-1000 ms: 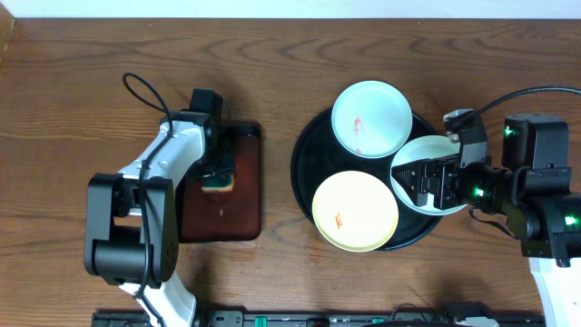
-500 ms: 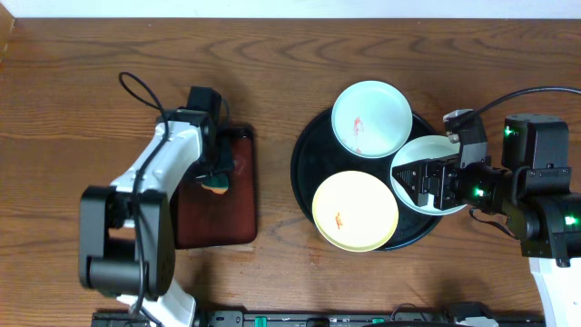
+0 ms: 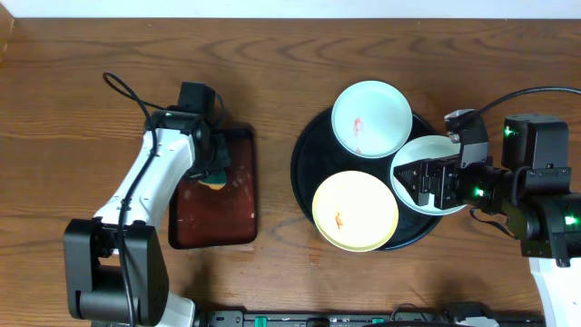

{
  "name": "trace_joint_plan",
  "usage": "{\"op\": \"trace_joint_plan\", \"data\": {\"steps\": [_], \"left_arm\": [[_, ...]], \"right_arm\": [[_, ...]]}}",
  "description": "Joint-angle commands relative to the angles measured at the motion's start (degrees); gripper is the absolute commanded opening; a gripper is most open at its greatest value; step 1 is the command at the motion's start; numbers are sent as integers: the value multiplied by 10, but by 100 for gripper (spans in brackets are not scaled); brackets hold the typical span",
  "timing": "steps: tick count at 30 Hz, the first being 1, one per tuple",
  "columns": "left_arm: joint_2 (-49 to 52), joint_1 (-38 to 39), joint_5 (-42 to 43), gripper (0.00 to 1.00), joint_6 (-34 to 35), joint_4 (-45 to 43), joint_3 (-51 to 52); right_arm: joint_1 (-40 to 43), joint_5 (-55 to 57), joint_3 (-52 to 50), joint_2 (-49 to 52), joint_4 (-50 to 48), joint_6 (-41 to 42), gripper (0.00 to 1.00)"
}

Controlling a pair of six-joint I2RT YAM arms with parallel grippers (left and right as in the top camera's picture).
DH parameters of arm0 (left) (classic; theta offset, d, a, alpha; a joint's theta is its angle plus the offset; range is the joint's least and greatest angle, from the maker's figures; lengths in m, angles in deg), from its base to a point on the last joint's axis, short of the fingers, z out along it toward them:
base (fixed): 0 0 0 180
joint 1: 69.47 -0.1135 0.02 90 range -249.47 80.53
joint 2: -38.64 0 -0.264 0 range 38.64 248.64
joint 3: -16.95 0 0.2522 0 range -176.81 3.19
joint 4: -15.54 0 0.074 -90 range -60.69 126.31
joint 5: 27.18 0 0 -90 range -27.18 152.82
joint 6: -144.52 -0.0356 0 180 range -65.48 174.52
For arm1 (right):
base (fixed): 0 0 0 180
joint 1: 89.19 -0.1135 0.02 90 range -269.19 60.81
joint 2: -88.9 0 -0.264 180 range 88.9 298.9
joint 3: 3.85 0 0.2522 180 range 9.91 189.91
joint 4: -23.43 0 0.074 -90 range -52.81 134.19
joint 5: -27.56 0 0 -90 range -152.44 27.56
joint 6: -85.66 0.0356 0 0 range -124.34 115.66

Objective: Clean dirty plates on tray and stack at the side

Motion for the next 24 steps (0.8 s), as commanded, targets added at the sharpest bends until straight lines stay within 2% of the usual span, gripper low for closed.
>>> {"op": "trace_joint_plan", "data": {"steps": [1, 24], "left_arm": [[-2, 14, -1, 8, 3, 2, -6], [-2, 30, -3, 8, -2, 24, -6]], "right_arm": [[-3, 2, 10, 0, 2, -7, 83], [-3, 6, 10, 0, 15, -7, 83]]}}
